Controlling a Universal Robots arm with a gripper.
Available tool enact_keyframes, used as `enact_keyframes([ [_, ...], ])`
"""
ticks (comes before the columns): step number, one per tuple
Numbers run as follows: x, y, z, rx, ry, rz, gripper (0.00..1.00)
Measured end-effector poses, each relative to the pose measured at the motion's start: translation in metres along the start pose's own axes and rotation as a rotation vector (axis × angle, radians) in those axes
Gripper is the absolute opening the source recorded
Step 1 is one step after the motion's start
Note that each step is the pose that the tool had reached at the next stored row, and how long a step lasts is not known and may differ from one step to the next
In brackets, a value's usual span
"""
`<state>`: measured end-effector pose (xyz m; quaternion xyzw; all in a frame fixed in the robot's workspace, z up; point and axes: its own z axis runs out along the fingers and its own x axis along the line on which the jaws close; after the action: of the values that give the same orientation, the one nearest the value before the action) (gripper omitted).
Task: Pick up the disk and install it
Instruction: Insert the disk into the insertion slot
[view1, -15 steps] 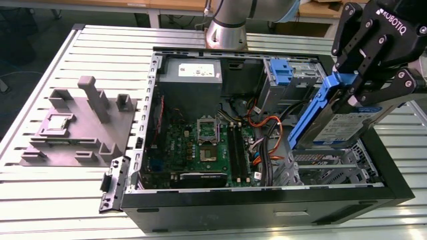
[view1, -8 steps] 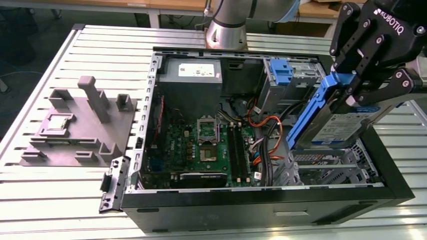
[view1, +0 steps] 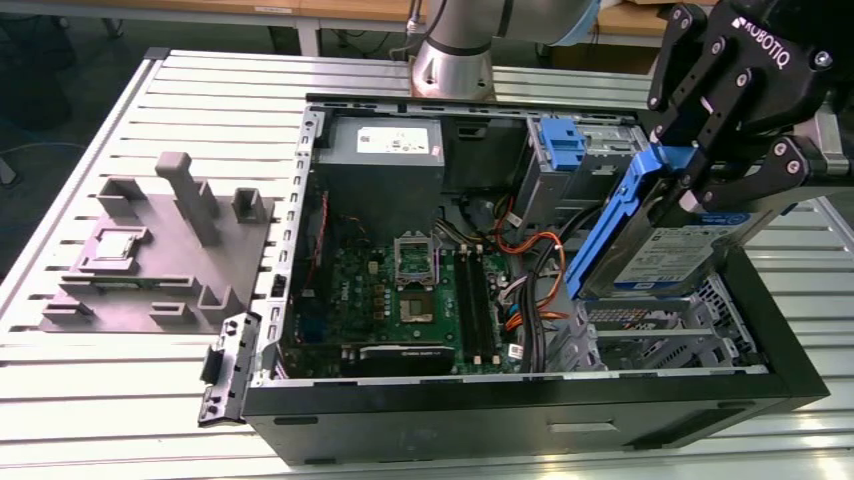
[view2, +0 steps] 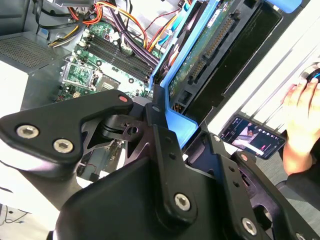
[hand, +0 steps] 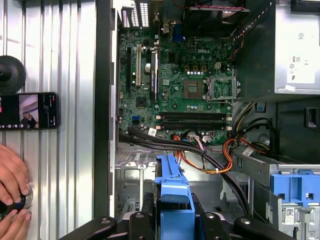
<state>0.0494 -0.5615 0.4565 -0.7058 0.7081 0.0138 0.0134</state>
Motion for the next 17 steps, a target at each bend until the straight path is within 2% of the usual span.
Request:
enact_keyframes([
  [5, 0.0, 0.0001, 0.0001, 0.0, 0.0003, 0.0, 0.37],
  [9, -0.0001, -0.0035, 0.0, -0.0002, 0.0011, 0.0, 0.37],
  [17, 0.0001, -0.0035, 0.0005, 0.0001, 0.0011, 0.006, 0.37],
])
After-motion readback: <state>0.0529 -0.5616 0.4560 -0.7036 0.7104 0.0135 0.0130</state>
